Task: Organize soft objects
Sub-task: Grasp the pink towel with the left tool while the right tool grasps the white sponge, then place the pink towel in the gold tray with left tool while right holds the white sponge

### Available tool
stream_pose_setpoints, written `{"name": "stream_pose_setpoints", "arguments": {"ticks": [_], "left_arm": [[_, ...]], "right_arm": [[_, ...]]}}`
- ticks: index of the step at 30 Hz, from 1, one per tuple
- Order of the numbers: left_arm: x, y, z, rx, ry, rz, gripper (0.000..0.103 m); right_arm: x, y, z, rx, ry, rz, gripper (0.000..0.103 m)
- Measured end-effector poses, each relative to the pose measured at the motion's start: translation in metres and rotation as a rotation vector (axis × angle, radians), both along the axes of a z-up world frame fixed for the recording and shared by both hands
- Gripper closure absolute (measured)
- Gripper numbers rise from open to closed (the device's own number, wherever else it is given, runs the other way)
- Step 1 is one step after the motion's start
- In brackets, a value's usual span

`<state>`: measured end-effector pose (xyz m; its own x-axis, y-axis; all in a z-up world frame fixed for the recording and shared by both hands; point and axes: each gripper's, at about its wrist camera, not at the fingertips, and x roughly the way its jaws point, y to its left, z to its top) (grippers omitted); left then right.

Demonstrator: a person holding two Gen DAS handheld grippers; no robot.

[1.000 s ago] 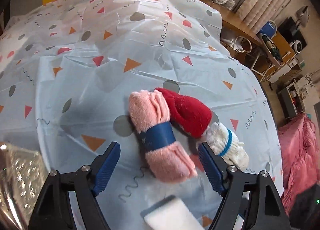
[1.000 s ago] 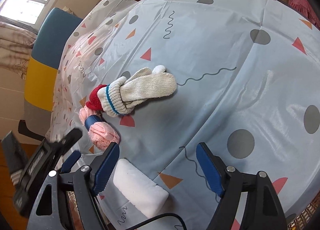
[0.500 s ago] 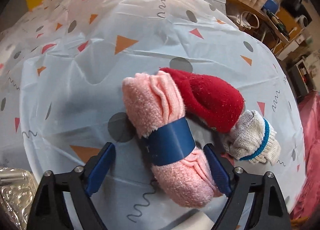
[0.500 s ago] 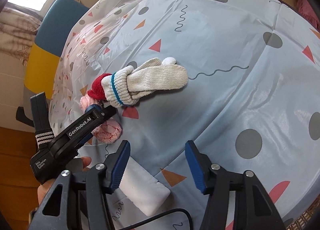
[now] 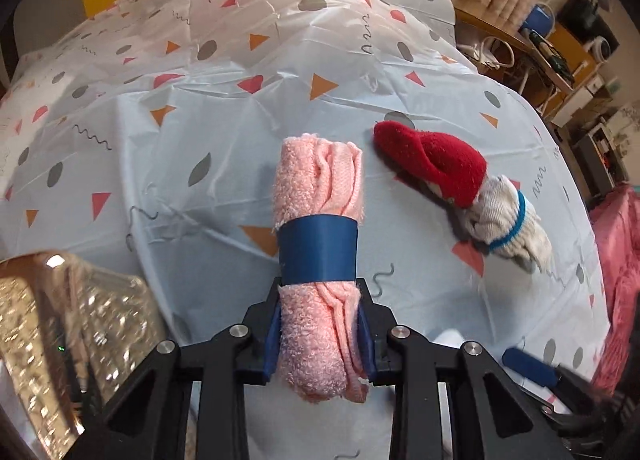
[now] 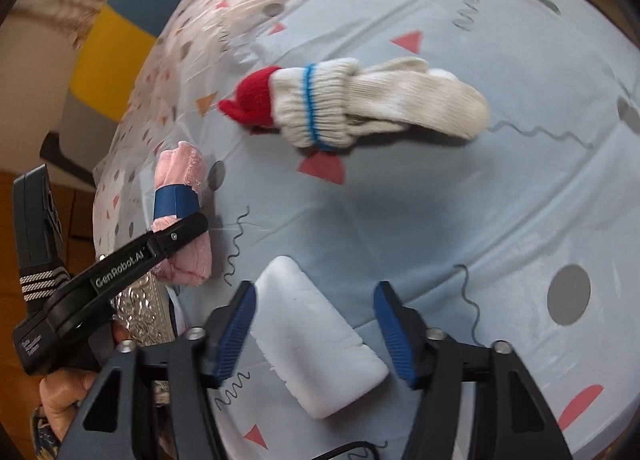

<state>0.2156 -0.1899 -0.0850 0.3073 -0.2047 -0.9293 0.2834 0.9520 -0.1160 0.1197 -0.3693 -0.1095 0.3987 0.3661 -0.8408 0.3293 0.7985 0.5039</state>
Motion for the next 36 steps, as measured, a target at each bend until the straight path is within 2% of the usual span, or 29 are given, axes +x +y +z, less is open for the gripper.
{"name": "stream_pose_setpoints", "arguments": {"ticks": [4,9,11,16,18,25,28,30,32,36], "left_arm": [[-0.013,0.005,0.017,-0.007,-0.059,-0.033,0.071],[-0.029,0.003,0.044,-0.006,-0.158,-0.11,0.071],[-0.031,0.003,0.052,-0.002,-0.186,-0.122,0.071],[-0.018,0.025,0.083,-0.056,-0.223,-0.051,0.071],[-0.01,0.042,0.101,-0.084,-0.242,-0.005,0.071],[-0.005,0.127,0.164,-0.104,-0.387,0.149,0.071],[-0.013,0.174,0.179,-0.111,-0.427,0.21,0.071],[-0.021,0.207,0.183,-0.099,-0.451,0.243,0.071],[-0.031,0.239,0.18,-0.075,-0.464,0.278,0.071],[-0.06,0.311,0.156,-0.066,-0.432,0.372,0.071]], "right_arm": [[0.004,0.024,0.002,-0.078,-0.001,0.122,0.02],[0.007,0.06,-0.007,-0.278,0.042,0.286,0.021],[0.006,0.069,-0.006,-0.393,0.039,0.315,0.039],[0.004,0.074,-0.009,-0.455,0.029,0.339,0.039],[0.002,0.08,-0.012,-0.491,0.026,0.365,0.036],[-0.005,0.088,-0.015,-0.538,-0.003,0.386,0.035],[-0.007,0.093,-0.016,-0.558,-0.013,0.394,0.035],[-0.007,0.102,-0.017,-0.577,-0.022,0.402,0.036],[-0.007,0.106,-0.019,-0.585,-0.033,0.416,0.042],[-0.009,0.111,-0.02,-0.609,-0.043,0.428,0.042]]}}
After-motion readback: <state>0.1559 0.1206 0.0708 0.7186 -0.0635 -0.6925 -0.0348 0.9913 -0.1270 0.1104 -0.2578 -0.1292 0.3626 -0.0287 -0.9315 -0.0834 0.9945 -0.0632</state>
